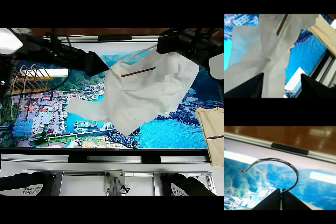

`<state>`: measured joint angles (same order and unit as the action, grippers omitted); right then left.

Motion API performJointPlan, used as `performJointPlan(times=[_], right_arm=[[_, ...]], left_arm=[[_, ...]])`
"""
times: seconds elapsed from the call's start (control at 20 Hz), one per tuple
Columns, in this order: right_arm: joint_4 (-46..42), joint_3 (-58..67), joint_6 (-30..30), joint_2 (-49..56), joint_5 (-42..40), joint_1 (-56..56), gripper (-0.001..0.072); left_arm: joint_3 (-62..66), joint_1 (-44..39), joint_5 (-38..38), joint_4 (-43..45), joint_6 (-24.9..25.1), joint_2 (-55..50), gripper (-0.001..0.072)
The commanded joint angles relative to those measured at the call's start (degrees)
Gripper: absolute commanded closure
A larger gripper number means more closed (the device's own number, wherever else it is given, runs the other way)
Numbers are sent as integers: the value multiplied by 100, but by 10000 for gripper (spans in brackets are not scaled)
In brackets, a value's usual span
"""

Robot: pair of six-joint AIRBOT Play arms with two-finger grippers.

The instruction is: Fold the shirts.

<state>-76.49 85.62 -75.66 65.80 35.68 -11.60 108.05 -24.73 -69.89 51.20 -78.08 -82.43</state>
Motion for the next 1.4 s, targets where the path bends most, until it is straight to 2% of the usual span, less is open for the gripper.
performJointPlan(times=[0.0,0.2,0.4,0.5,0.55,0.65,0.75,0.8,0.85,1.0,1.15,1.35], right_arm=[[-564,2,-695,9,-131,-7,627],[-949,2,-960,9,-140,-7,627],[-1115,2,-1049,11,-144,-7,627],[-1108,2,-1051,9,-146,-7,627],[-1104,2,-1054,9,-149,-7,627],[-1062,2,-1097,9,-164,-7,627],[-916,2,-1139,9,-188,-7,627],[-890,2,-1163,9,-188,-7,627],[-894,2,-1222,9,-186,-7,627],[-1145,2,-1491,11,-181,-4,627],[-1803,2,-1937,11,-96,-4,627],[-2146,2,-2385,151,-37,-7,628]], left_arm=[[-162,-730,837,1130,-1436,-149,143],[-179,-1388,1996,2618,-2535,-592,143],[-179,-1493,2855,3045,-2852,-879,144],[-179,-1491,3062,3486,-3123,-960,170],[-179,-1491,3156,3683,-3292,-992,205],[-179,-1495,3407,3748,-3480,-1080,320],[-179,-1561,3838,3729,-3679,-1204,550],[-179,-1609,4068,3729,-3689,-1257,639],[-179,-1661,4253,3731,-3689,-1285,659],[-179,-1738,4328,3735,-3703,-1217,662],[-177,-1746,4330,3735,-3473,-931,662],[-168,-2028,4382,3731,-2820,-417,661]])
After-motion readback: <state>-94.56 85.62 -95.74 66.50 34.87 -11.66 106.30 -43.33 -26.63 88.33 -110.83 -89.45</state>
